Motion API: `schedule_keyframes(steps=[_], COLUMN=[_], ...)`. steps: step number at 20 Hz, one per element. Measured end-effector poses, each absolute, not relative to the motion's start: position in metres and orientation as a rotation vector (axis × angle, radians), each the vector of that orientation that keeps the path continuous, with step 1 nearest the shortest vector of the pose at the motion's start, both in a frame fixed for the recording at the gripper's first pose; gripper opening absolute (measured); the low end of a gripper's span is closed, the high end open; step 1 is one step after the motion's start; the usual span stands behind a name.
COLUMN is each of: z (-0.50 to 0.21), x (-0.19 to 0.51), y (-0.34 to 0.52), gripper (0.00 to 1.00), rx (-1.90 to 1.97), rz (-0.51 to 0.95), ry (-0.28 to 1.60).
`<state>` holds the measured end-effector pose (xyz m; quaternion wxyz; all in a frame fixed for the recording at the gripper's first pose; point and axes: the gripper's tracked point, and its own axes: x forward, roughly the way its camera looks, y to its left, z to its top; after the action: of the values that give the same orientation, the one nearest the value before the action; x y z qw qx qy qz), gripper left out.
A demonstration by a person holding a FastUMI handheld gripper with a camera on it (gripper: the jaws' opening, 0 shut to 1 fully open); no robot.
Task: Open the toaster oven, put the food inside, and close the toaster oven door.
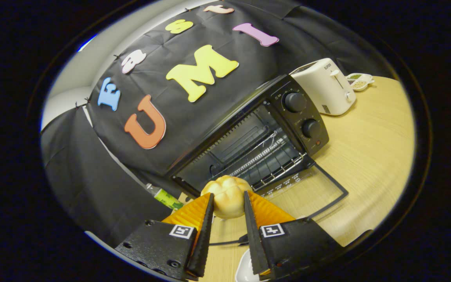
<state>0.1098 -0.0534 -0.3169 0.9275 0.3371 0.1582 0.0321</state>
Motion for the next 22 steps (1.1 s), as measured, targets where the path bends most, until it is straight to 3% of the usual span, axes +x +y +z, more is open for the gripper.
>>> schedule_keyframes(steps=[12,18,22], z=[-0.304,-0.303,-0.301], x=[0.197,0.184,0.162], y=[-0.077,-0.073,-0.078], gripper=[0.51,1.0,1.0], rx=[0.58,0.64,0.558], rz=[-0.01,0.032,0.027], ry=[0.197,0.237,0.286])
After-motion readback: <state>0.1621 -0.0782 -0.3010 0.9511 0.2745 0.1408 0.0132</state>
